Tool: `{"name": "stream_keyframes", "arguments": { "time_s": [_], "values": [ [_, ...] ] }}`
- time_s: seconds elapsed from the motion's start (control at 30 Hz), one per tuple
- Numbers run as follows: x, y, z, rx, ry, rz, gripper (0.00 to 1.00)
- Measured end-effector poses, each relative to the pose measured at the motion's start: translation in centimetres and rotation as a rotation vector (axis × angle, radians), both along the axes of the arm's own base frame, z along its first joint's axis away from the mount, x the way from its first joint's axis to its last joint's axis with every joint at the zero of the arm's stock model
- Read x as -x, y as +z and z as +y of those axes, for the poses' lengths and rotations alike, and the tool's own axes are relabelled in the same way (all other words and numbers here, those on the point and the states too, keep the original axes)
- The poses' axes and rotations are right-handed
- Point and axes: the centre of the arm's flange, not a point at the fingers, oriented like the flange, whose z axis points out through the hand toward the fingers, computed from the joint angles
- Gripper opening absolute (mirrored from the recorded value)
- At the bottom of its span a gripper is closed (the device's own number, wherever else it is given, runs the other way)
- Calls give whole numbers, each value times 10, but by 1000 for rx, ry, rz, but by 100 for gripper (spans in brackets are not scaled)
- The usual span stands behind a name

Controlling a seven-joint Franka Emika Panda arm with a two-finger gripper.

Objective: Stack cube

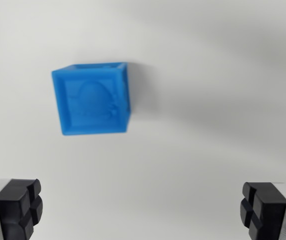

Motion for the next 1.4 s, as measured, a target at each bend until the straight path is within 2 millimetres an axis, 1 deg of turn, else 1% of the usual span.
{"name": "stream_keyframes", "arguments": {
  "time_s": [0.43,0.5,0.77,1.07,1.2,1.4],
  "values": [
    [2,-32,44,-4,73,-2,100],
    [2,-37,46,-5,76,-3,100],
    [1,-74,42,-3,70,0,100],
    [1,-107,43,-3,71,-1,100],
    [2,-120,43,-3,71,-1,100],
    [2,-133,43,-2,72,-1,100]
  ]
}}
